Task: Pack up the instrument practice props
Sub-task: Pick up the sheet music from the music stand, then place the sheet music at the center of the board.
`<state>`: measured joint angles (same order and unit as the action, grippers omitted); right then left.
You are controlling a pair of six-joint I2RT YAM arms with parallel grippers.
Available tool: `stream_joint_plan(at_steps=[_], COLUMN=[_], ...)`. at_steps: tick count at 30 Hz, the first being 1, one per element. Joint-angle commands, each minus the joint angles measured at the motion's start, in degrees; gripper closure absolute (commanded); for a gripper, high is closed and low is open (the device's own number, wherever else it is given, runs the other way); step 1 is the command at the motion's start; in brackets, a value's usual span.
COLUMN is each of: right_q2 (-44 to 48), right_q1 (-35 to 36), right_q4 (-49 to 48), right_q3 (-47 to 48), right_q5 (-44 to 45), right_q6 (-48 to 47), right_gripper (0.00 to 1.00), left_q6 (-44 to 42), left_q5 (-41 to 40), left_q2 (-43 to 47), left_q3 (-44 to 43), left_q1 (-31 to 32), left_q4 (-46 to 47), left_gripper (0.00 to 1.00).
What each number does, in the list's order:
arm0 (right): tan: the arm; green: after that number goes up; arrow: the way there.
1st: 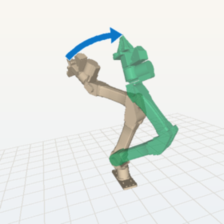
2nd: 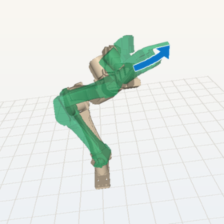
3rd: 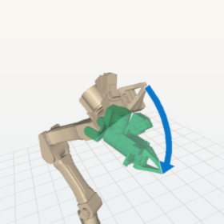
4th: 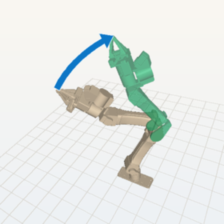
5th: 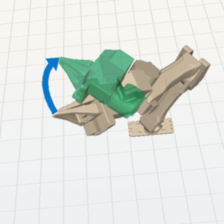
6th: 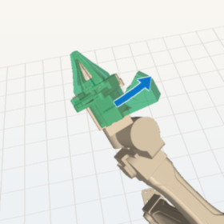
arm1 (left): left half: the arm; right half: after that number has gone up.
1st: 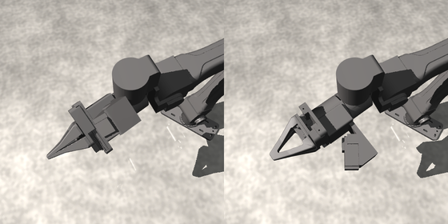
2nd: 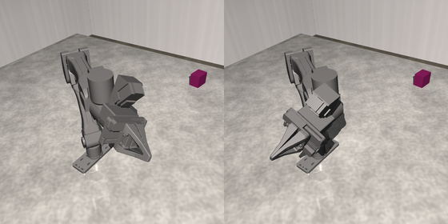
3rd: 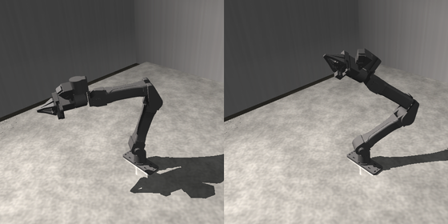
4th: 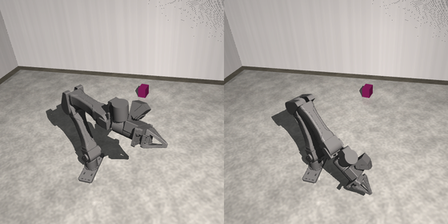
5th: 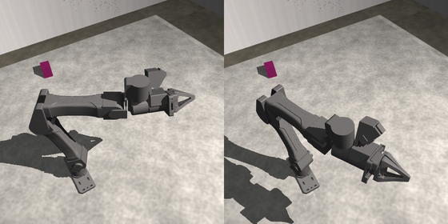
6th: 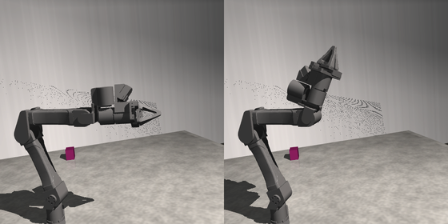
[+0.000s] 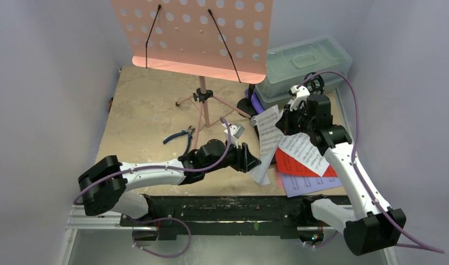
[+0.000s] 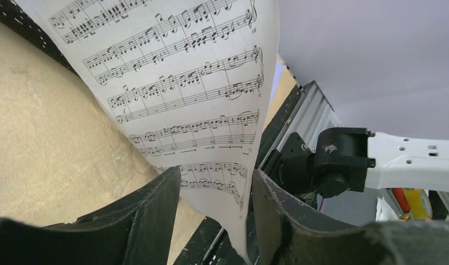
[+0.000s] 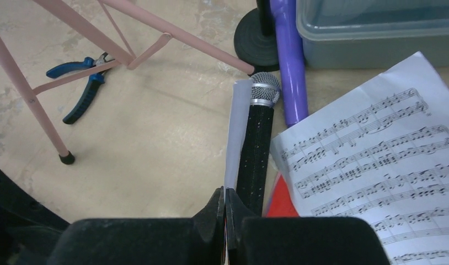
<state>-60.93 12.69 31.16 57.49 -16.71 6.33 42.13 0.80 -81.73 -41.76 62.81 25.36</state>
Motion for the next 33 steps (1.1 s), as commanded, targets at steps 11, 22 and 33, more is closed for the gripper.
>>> stream_joint_plan(at_steps=[11, 22, 33], right_q2=[-0.7, -13.6, -21.6], right_q1=[-3.3, -7.8, -8.3], right_q4=[8.8, 16.6, 15.4], right_q3=[12.3, 20.3, 20.2], right_q5=[0.8, 8.5, 10.6], right_q6=[-29.2, -53.5, -74.4], right_gripper=[1.0, 1.0, 0.97], left_q6=[-8.3, -8.6, -9.1], left_q5=[-11.1, -18.6, -22.5], left_q2=[19.1, 31.4, 38.0], left_q3=[2.3, 6.1, 7.3], left_q1=[-0.9, -1.1, -1.2], left_q4=[-18.4, -27.6, -33.1], left_gripper=[0.17, 0.1, 0.08])
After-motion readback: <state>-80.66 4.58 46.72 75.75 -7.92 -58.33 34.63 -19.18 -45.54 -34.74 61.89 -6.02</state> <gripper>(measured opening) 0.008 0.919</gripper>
